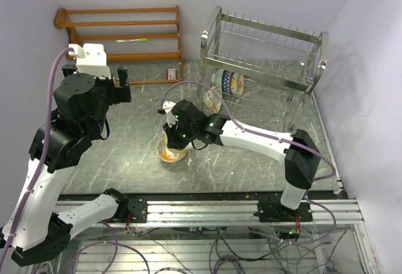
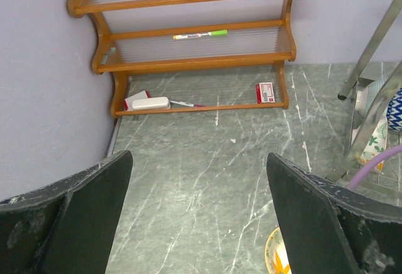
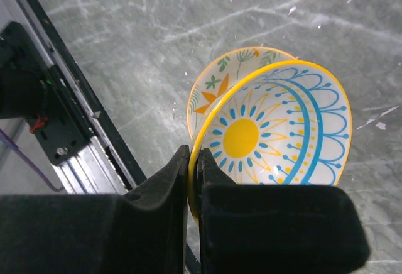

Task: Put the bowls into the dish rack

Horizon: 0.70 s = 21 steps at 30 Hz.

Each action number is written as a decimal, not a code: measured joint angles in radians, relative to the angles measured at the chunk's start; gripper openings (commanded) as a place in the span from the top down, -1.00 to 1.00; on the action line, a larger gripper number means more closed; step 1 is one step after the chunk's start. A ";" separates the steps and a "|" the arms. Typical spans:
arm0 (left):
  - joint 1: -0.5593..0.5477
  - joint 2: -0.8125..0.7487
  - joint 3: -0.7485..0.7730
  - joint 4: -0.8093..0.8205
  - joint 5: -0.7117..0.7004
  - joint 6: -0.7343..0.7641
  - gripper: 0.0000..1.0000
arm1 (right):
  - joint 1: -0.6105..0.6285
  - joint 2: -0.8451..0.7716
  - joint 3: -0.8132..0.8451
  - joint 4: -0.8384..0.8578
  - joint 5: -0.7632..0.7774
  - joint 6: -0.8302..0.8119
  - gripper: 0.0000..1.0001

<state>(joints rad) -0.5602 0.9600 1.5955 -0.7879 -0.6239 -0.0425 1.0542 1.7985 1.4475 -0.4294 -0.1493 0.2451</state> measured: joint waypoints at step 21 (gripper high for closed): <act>0.000 0.049 -0.002 0.037 0.015 0.002 -0.98 | -0.546 -0.443 -0.724 0.783 -0.445 0.686 1.00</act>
<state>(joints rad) -0.5602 1.0088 1.5936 -0.7506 -0.6086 -0.0410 0.5079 1.3560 0.7238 0.3538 -0.5945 0.9314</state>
